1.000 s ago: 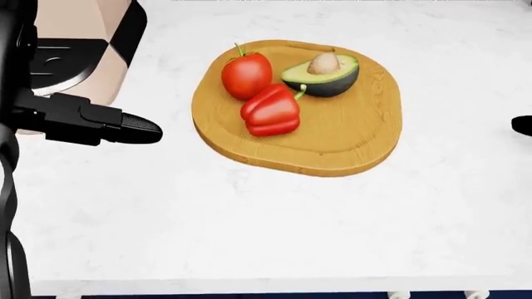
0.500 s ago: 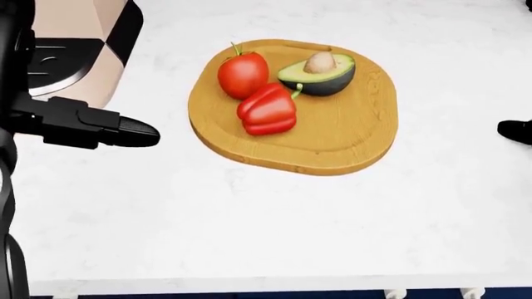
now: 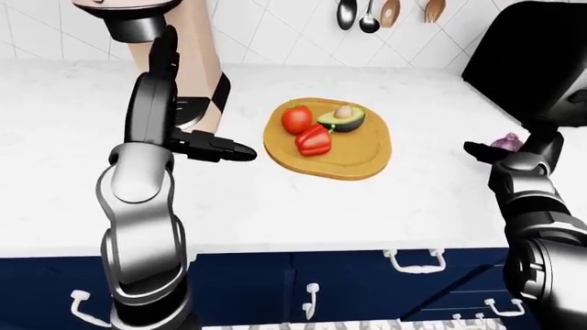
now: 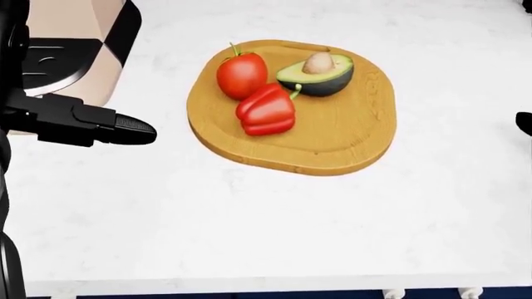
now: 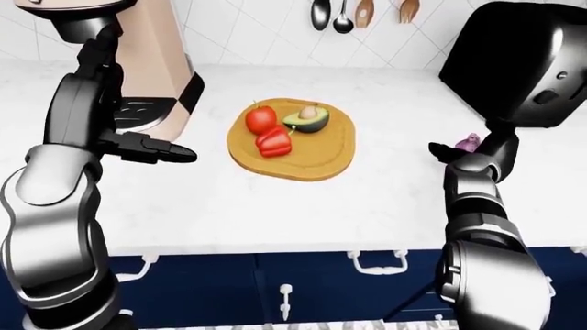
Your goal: Place the avocado, onion, tomato and bell pepper on the cutting board.
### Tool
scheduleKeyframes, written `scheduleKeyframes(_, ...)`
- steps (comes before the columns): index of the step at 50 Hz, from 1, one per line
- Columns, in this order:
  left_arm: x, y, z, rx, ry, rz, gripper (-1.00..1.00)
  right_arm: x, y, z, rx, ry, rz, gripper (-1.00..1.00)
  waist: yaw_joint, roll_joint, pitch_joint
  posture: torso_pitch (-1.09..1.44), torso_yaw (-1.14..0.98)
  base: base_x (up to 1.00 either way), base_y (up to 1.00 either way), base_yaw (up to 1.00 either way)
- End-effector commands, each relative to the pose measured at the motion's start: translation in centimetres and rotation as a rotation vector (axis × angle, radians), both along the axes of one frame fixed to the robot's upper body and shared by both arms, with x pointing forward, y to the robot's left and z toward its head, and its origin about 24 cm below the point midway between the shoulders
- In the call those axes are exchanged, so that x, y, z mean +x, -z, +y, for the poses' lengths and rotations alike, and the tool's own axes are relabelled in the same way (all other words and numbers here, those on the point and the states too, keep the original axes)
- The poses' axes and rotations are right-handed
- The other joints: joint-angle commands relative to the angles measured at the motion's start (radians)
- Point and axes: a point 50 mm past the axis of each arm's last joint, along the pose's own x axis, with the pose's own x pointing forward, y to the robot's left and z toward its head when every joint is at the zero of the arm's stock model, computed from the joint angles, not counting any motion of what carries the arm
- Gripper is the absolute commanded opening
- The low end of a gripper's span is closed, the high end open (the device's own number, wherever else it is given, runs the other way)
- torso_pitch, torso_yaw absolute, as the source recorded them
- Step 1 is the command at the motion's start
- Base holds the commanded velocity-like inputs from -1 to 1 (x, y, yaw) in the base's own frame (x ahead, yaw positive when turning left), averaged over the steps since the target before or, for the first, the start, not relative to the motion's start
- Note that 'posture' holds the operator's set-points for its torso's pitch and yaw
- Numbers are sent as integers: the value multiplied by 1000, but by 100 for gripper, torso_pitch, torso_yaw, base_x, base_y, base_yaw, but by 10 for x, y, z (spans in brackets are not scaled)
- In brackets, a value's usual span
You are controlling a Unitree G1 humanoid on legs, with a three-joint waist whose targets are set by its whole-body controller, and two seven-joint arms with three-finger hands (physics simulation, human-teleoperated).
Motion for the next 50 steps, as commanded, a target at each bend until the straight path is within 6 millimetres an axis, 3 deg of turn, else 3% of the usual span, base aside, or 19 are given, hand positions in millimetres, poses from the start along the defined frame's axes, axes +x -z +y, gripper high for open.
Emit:
scheduleKeyframes(1,-5,-14,-2,17,4,-80,100,5,-24,-1,-42,-9,-77,24,2,-4,-26,0,0,0,0,0)
scheduleKeyframes(12,-4,-15,-2,18,2,-83,100,4,-23,-2,-51,-11,-59,-12,2,-6,-26,0,0,0,0,0)
scheduleKeyframes(22,-5,-20,-2,20,1,-92,100,5,-24,-1,-60,-31,-49,-69,2,-7,-26,0,0,0,0,0)
scheduleKeyframes(27,-6,-19,-2,21,1,-91,100,4,-21,-1,-67,-42,-36,-81,2,-7,-26,0,0,0,0,0)
scheduleKeyframes(29,-6,-18,-2,21,0,-89,100,5,-22,-1,-71,-44,-37,-100,3,-8,-26,0,0,0,0,0)
scheduleKeyframes(40,-7,-18,0,21,-6,-89,100,16,-58,6,-115,-110,-96,-100,3,-1,-25,0,0,0,0,0)
scheduleKeyframes(50,-4,-18,-2,21,-3,-88,100,32,-89,32,-133,-223,-156,-100,2,6,-23,0,0,0,0,0)
